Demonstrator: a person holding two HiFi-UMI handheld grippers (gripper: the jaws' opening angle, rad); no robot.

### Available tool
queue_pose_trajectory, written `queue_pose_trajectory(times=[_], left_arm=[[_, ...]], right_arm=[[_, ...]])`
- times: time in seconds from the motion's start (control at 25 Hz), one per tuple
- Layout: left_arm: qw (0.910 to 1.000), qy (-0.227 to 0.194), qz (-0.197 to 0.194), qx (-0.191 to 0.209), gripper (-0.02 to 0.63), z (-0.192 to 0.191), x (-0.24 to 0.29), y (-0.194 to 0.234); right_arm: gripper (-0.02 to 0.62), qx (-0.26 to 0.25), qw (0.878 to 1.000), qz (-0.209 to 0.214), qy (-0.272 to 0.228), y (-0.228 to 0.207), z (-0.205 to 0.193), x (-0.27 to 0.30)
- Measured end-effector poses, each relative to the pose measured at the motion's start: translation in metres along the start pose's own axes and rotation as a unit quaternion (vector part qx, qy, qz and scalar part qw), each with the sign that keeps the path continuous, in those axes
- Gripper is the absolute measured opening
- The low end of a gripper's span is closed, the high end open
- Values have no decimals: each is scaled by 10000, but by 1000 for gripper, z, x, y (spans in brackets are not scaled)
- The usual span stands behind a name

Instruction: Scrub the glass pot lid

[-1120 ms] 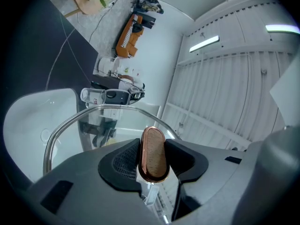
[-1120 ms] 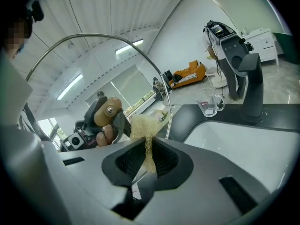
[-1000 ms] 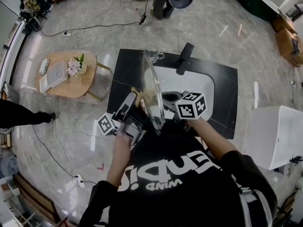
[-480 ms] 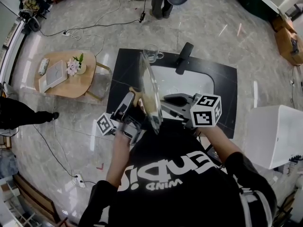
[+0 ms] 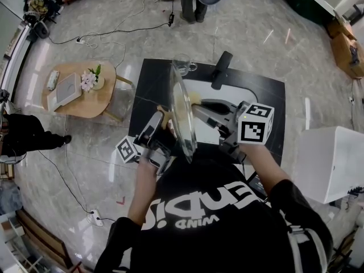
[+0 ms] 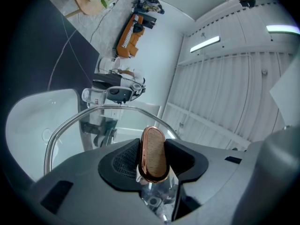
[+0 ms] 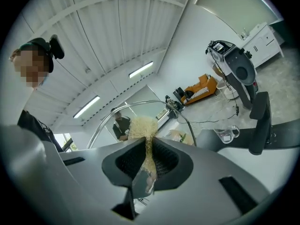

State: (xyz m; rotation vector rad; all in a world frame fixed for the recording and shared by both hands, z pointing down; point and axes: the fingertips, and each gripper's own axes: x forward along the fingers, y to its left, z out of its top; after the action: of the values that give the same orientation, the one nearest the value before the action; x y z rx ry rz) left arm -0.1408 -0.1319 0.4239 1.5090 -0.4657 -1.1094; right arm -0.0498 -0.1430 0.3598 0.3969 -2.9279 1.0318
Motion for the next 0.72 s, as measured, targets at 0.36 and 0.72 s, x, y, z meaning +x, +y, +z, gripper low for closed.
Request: queue_pose_trajectory(times=[0.36,0.72], left_arm=[[9998,118,-132,-51,176,-5,3,-8],[9997,213,-69,-87,176,-7,4,-7]], right_arm=[[37,314,9995,-48,80,-17,-17,22],[37,575,9967,-297,494,-45,-53,34]])
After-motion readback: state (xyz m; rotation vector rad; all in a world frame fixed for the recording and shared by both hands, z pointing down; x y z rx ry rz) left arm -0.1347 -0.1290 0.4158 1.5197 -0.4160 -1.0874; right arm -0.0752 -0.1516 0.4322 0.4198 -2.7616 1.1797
